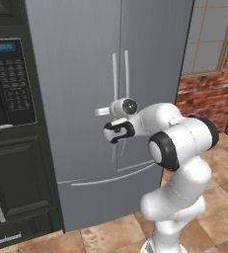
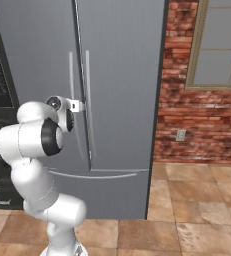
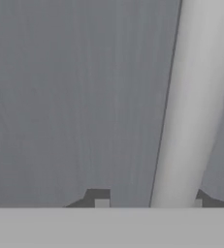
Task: Retrieve the chicken drumstick from the fridge and place it on the saucepan with marinade on the stove.
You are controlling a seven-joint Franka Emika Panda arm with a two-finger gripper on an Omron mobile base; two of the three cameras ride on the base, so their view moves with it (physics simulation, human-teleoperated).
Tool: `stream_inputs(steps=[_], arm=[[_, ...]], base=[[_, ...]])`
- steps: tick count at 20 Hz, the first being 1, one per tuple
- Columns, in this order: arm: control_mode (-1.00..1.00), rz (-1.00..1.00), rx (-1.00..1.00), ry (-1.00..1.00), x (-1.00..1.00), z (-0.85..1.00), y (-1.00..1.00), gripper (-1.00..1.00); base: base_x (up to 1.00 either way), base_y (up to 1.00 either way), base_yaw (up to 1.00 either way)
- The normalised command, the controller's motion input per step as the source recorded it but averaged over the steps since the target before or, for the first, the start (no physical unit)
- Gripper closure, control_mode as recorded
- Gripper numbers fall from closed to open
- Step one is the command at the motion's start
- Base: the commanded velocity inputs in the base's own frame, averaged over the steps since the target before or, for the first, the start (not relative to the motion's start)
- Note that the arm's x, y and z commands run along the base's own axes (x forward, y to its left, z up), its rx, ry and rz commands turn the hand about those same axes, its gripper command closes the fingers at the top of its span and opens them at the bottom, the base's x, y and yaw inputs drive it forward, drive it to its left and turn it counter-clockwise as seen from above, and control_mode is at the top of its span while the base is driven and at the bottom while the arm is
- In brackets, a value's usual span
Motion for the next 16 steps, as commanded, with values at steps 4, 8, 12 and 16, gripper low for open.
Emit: stream_inputs(steps=[4,8,12,16], arm=[[-1.0,-0.03,0.0,0.0,-0.57,0.0,1.0,1.0],[-1.0,-0.06,0.0,0.0,-0.67,0.0,1.0,1.0],[-1.0,-0.11,0.02,0.0,-0.79,0.0,1.0,1.0],[-1.0,-0.15,0.05,0.0,-0.87,0.0,1.0,1.0]], base=[[0.0,0.0,0.0],[0.0,0.0,0.0],[0.0,0.0,0.0],[0.0,0.0,0.0]])
